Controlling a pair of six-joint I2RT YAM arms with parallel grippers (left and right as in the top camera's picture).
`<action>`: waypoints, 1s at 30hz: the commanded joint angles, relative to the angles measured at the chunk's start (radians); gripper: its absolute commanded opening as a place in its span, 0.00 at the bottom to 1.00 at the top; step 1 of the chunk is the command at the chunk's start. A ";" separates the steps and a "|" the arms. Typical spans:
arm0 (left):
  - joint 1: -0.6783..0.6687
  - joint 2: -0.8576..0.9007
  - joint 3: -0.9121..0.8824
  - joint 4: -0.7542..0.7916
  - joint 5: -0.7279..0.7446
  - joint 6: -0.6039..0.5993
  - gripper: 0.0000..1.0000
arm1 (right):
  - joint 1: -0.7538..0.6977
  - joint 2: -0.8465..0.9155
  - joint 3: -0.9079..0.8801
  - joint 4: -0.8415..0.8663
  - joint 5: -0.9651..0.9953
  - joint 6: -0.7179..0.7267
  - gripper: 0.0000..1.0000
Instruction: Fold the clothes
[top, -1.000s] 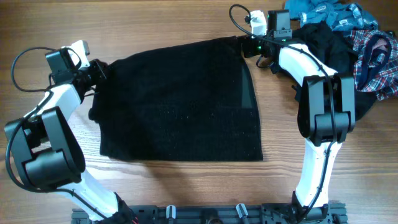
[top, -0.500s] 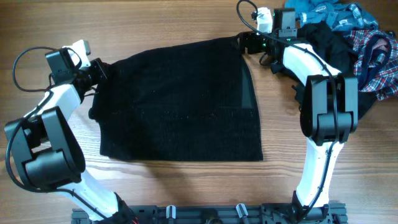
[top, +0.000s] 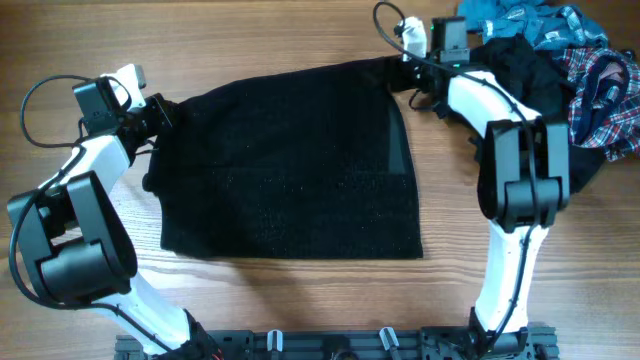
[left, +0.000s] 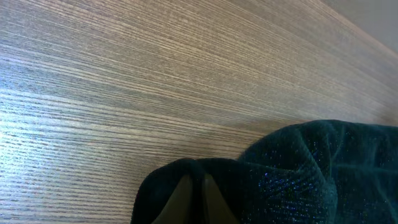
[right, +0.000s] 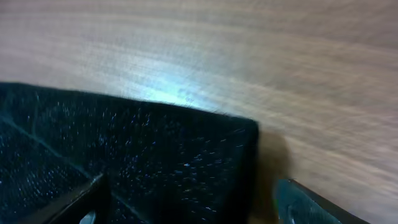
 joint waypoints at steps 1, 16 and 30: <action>-0.006 0.013 0.010 0.000 0.031 0.005 0.04 | 0.023 0.060 0.019 0.005 -0.040 0.012 0.84; -0.005 0.013 0.010 0.009 0.031 0.004 0.04 | 0.030 0.063 0.019 0.103 -0.075 0.056 0.16; -0.005 -0.127 0.010 -0.055 0.032 -0.055 0.04 | -0.039 -0.119 0.021 -0.153 -0.155 -0.029 0.04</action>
